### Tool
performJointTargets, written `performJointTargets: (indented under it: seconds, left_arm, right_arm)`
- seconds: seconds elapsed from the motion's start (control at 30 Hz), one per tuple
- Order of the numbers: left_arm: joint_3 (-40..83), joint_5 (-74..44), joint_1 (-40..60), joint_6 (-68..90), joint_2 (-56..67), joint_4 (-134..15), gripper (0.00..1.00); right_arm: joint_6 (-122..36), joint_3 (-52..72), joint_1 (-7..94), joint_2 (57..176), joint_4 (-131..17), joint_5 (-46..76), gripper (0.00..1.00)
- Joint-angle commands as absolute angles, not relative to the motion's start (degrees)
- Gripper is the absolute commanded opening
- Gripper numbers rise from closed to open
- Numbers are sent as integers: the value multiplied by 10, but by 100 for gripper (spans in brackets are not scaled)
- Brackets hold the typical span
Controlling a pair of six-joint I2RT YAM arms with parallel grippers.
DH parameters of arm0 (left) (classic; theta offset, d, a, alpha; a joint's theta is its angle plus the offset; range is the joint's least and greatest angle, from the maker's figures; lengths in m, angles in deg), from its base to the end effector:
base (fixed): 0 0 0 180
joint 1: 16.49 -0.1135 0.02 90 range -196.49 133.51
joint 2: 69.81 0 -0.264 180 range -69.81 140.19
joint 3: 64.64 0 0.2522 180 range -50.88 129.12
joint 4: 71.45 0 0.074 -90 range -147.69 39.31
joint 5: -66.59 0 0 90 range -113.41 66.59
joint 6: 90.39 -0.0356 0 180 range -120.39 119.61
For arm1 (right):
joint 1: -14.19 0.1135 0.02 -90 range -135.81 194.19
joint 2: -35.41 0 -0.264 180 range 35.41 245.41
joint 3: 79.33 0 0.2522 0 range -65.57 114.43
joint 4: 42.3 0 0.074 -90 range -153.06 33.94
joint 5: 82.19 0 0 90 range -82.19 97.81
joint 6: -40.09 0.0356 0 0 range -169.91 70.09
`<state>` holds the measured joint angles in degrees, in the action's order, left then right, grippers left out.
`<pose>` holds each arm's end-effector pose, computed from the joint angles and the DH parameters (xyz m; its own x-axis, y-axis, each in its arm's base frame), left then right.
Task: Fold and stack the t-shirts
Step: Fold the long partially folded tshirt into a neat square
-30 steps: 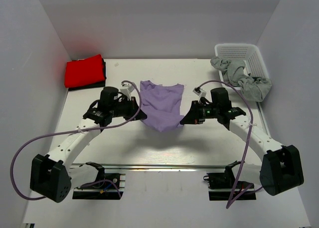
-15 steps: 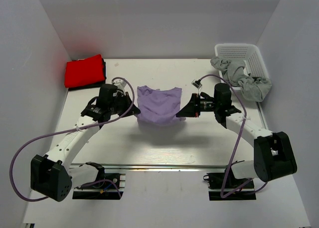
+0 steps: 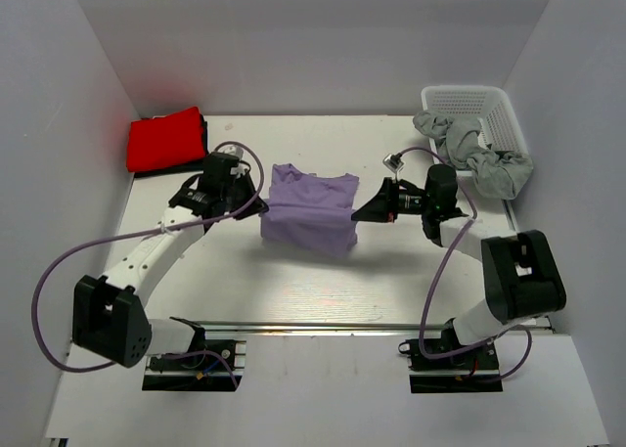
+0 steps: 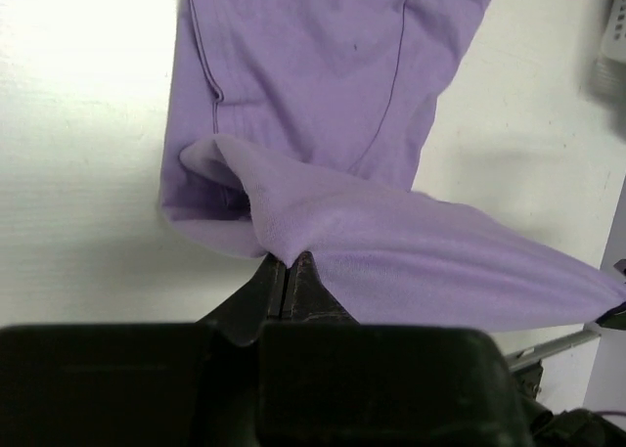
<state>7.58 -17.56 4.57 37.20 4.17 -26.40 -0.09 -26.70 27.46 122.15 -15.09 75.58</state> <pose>0.2545 -0.1019 0.2797 -0.7969 -0.3434 -0.4970 -0.0802 0.8756 -0.4764 0.2850 0.1011 0.2251 -0.8252 0.1024 -0.5556 -0.5438 0.1225 0.8302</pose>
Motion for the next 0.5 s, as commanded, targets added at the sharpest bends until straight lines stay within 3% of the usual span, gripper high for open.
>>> performJointTargets:
  seconds: [0.0,0.33,0.47]
  left_arm:
    - [125,-230,34,358,60,-274,0]
    - [257,-217,5,338,202,-298,0]
    - [314,-189,-13,332,273,-305,0]
  right_arm:
    - [66,-242,257,1253,-33,777,0]
    - [491,-118,239,1498,503,785,0]
    - [501,-50,240,1564,481,786,0]
